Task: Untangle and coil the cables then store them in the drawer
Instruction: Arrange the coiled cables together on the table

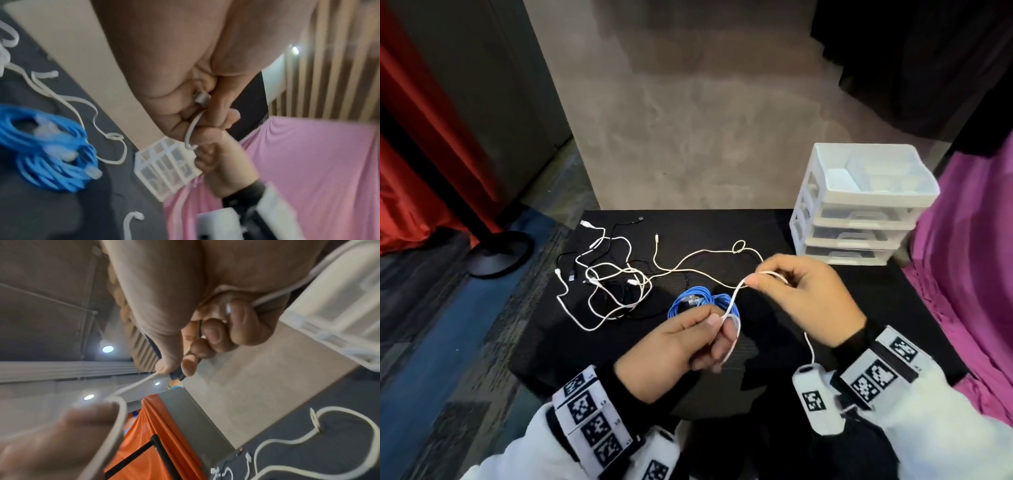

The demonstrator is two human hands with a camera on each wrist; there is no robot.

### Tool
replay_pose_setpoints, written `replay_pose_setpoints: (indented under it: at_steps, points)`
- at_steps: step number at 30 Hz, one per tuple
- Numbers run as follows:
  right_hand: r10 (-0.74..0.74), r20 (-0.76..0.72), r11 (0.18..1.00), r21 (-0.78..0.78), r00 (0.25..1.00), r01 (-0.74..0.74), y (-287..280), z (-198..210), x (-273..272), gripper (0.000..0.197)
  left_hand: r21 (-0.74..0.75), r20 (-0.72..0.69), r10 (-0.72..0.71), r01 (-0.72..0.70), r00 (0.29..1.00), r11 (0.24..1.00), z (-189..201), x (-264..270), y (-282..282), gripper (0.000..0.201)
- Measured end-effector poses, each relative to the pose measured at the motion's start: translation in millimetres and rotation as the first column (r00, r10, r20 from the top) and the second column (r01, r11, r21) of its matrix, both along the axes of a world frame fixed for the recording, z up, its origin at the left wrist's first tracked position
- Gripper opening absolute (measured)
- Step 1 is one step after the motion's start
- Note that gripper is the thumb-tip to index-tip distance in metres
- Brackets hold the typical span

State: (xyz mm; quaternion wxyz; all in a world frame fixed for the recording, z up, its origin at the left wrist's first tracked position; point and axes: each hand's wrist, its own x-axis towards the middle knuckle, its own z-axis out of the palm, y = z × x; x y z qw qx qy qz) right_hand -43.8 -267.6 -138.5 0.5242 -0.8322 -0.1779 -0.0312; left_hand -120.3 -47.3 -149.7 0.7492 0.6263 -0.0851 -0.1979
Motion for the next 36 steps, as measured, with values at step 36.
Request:
replay_pose_setpoints:
  at_steps: [36]
  points:
    - [0.196,-0.371,0.957,0.274,0.908,-0.095,26.6,-12.1,-36.7,0.018,-0.395,-0.099,0.024,-0.061,0.995,0.917,28.7,-12.1,1.2,0.022]
